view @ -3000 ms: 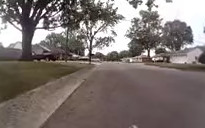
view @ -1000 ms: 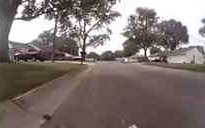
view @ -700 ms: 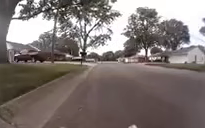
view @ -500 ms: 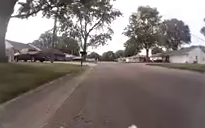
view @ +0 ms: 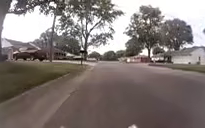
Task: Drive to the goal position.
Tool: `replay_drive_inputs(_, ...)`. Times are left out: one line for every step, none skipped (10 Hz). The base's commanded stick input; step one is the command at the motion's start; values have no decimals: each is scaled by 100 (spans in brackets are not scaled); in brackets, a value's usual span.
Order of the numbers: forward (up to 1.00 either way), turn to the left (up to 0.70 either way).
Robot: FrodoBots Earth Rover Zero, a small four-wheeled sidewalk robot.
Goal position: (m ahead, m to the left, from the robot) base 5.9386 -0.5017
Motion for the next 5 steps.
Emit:
replay_drive_inputs(100, 0)
replay_drive_inputs(100, 0)
replay_drive_inputs(100, 0)
replay_drive_inputs(100, 0)
replay_drive_inputs(100, 0)
